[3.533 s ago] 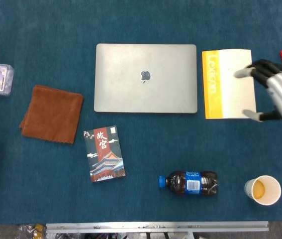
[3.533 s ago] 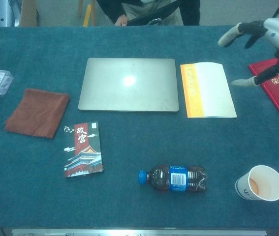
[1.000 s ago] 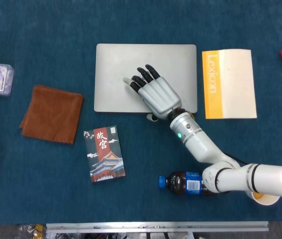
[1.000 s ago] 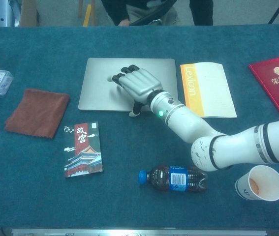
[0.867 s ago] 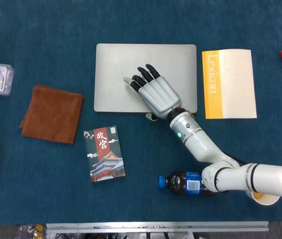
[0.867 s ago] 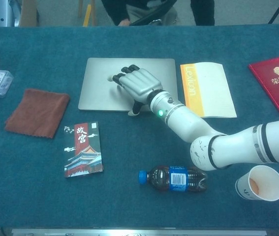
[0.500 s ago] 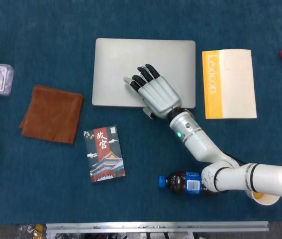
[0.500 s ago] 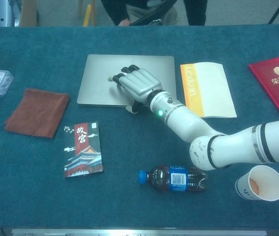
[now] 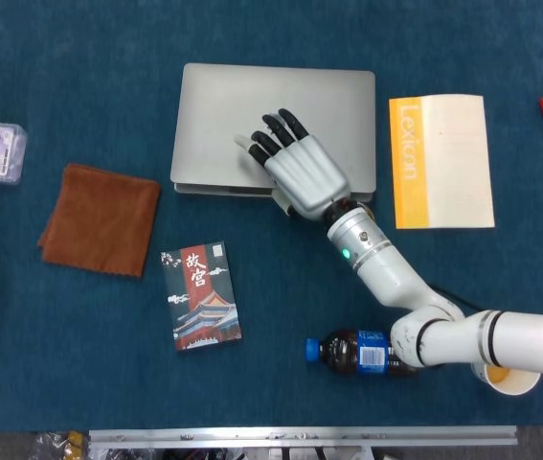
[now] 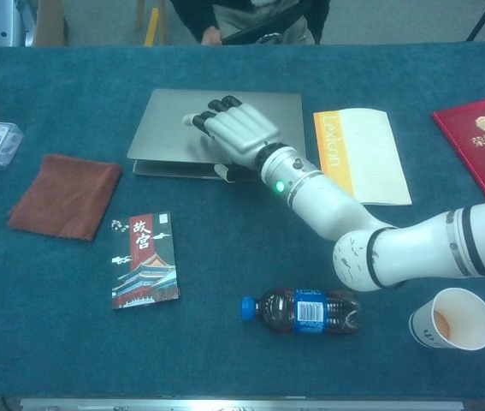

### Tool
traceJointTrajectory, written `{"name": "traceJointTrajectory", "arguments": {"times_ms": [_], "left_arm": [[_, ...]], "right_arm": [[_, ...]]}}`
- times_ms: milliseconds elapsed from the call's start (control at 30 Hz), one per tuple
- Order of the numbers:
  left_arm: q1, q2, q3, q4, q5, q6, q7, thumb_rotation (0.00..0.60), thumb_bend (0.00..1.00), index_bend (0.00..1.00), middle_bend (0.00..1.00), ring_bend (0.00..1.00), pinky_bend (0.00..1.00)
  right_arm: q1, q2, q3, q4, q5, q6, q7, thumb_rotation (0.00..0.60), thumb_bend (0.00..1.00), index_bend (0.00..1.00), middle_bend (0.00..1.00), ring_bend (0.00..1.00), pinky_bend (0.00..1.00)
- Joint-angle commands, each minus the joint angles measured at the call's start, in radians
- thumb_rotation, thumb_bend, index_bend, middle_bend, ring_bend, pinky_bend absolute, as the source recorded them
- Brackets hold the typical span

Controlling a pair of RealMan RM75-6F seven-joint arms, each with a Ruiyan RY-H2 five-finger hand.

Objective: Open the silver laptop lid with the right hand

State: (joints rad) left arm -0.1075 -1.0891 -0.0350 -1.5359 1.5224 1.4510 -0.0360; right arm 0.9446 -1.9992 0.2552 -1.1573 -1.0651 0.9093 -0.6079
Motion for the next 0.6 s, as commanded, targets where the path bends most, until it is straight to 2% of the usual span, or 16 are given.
{"name": "traceJointTrajectory", "arguments": {"times_ms": [33, 600], "left_arm": [[-0.02, -0.001, 0.005, 0.004, 0.003, -0.035, -0.023, 0.6, 0.41, 0.29, 0.36, 0.28, 0.27], [-0.151, -0.059, 0.05, 0.016, 0.085, -0.219, -0.041, 0.6, 0.41, 0.3, 0.36, 0.28, 0.27]], "right_arm": [[0.005, 0.015, 0.01, -0.022, 0.003, 0.013, -0.021, 0.6, 0.36, 0.12, 0.19, 0.0, 0.03], [0.03, 0.035, 0.052, -0.078, 0.047, 0.079, -0.127, 0.6, 0.36, 0.12, 0.19, 0.0, 0.03]]}}
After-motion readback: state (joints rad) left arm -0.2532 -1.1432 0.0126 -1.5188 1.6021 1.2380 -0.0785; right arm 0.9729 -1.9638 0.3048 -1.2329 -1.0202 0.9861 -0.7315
